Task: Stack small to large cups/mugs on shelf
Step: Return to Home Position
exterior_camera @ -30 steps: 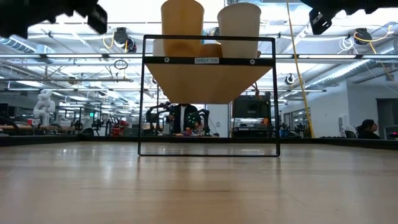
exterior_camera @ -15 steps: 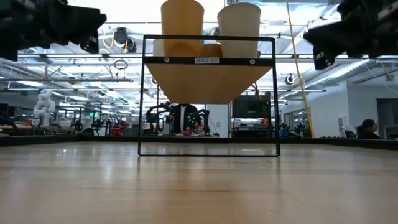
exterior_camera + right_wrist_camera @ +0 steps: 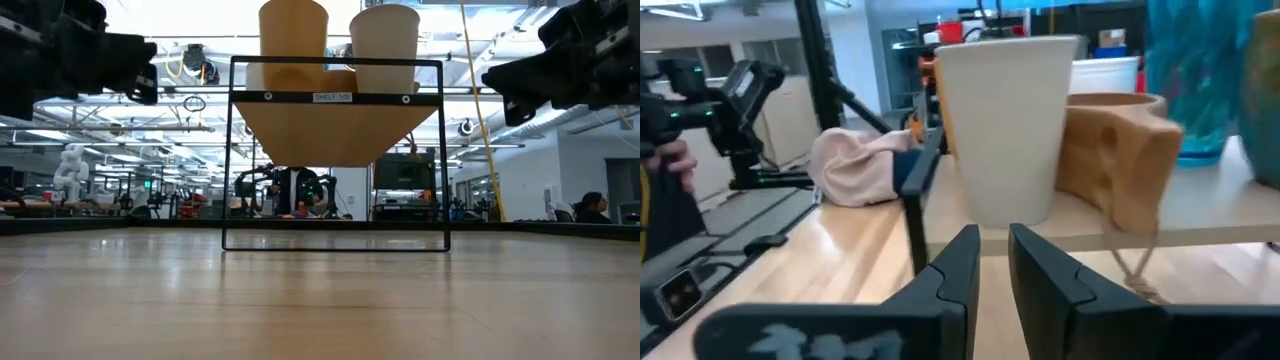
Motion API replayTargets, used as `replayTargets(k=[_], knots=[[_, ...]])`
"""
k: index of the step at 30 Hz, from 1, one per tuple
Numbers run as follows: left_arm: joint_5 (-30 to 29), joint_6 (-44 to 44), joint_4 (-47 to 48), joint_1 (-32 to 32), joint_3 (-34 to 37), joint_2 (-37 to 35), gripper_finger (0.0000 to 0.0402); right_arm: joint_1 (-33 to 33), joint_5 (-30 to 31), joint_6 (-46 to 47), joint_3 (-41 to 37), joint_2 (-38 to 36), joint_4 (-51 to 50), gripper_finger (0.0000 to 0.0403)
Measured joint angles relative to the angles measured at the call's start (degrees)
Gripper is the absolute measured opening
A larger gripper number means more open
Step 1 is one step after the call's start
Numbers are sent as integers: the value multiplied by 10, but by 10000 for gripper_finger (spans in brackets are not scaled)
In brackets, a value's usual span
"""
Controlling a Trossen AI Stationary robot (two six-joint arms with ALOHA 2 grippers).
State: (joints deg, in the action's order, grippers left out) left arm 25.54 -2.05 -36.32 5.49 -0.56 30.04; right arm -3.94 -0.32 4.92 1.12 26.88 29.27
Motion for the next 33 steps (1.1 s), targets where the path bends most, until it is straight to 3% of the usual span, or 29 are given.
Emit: replayTargets(k=[9,20,25,33], knots=[[-5,-23,9,6,0,-1,72,32,2,-14,-1,0,-46,50],[-91,5,112,6,0,0,72,59,5,-43,-2,1,-71,50],[-94,-43,84,6,0,-1,72,59,5,-86,-2,1,-73,50],[-95,24,55,4,0,-1,72,58,5,-86,-3,1,-73,50]])
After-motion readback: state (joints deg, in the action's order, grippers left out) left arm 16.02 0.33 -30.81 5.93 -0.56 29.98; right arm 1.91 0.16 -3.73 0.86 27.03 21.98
